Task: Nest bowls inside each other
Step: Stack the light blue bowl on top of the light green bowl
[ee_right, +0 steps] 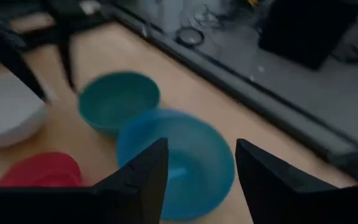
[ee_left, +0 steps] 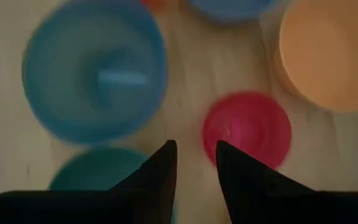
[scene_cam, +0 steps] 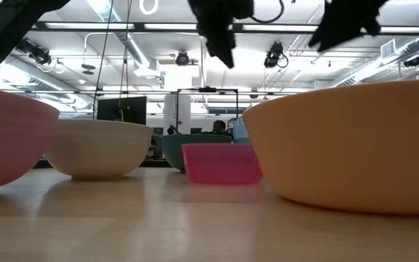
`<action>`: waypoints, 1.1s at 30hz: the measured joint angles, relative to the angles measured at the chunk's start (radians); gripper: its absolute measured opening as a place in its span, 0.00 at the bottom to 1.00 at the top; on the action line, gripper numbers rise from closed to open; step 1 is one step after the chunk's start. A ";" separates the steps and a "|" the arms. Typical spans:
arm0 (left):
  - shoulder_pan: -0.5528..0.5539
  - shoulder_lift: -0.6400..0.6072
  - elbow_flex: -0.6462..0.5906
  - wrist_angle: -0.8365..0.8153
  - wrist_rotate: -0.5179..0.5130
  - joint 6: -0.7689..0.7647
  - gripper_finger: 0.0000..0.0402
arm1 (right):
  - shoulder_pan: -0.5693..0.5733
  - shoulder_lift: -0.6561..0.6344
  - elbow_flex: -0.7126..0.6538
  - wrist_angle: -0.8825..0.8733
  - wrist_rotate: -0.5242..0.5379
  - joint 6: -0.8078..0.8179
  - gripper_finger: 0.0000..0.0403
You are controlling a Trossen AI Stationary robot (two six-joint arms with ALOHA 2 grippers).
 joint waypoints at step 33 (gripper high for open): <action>-0.008 -0.681 0.003 0.088 -0.119 -0.261 0.30 | -0.279 0.301 -0.146 0.551 -0.580 -0.046 0.38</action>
